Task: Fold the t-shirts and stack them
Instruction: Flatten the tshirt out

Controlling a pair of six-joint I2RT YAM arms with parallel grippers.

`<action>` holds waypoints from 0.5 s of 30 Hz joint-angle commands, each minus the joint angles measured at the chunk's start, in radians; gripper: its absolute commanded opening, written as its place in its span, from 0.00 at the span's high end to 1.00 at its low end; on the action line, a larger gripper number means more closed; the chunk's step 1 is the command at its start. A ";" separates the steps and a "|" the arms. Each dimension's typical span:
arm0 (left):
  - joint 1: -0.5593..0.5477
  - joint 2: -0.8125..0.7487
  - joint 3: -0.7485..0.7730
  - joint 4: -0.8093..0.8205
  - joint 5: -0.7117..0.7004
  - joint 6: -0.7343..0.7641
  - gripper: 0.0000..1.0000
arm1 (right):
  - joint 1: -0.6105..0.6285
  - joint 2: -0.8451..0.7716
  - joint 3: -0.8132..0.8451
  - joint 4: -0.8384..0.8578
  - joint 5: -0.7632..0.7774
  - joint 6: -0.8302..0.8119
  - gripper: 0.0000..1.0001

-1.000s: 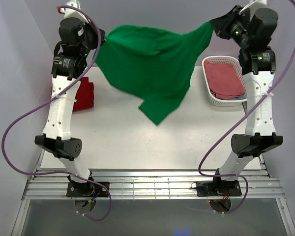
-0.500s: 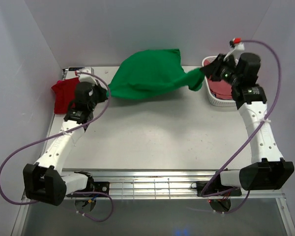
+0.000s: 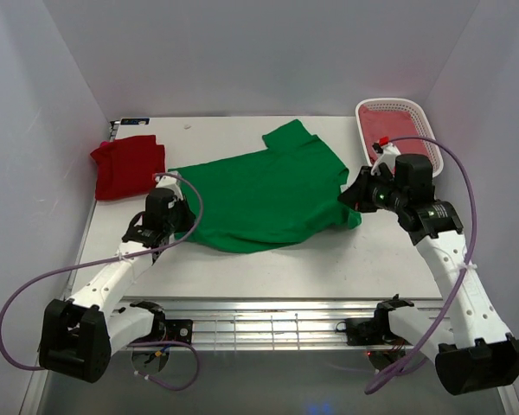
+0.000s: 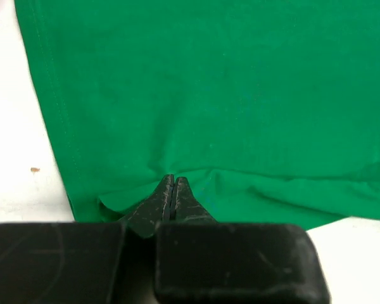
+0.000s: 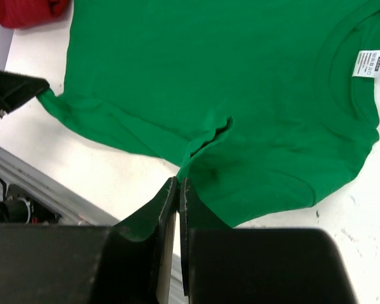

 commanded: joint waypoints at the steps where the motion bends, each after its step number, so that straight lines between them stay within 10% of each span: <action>1: -0.019 -0.024 0.012 -0.107 -0.009 -0.004 0.98 | 0.029 -0.075 -0.027 -0.173 0.037 0.007 0.92; 7: -0.029 0.141 0.198 -0.427 -0.104 -0.061 0.47 | 0.055 -0.223 -0.149 -0.299 0.000 0.065 0.82; 11: -0.080 0.119 0.277 -0.552 -0.147 -0.139 0.38 | 0.061 -0.254 -0.105 -0.414 -0.006 0.066 0.57; 15: -0.100 0.011 0.322 -0.547 -0.213 -0.198 0.38 | 0.061 -0.235 -0.036 -0.447 0.052 0.039 0.53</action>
